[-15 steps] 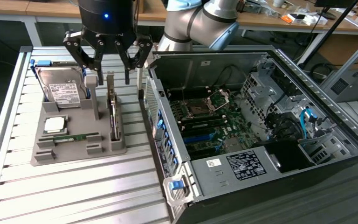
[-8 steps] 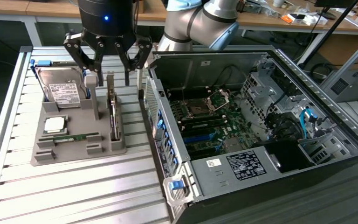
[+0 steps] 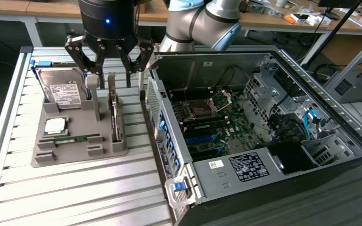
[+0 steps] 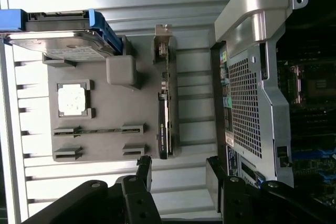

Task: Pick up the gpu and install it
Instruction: 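Pick up the gpu and move the gpu toward the slot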

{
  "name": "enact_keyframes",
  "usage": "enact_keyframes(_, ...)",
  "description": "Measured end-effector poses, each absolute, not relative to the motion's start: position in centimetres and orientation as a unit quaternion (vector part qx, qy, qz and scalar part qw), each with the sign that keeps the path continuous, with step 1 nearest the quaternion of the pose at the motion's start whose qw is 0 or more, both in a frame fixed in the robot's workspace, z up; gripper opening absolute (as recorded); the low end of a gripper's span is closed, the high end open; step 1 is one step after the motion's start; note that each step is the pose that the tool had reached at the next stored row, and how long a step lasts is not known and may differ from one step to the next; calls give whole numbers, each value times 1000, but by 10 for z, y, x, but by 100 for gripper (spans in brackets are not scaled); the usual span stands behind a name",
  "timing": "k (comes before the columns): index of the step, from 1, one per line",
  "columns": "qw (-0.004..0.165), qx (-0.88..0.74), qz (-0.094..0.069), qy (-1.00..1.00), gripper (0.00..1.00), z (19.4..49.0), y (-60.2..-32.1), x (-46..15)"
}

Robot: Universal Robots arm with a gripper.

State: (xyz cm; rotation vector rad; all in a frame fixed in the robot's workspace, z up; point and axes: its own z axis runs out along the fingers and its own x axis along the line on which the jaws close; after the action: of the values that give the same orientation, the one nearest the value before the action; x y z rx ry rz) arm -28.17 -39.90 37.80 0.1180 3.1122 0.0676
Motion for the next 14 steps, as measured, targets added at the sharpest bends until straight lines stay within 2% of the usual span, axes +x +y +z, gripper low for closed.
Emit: enact_keyframes(14,13,38,22,999,54,375,-399,-282)
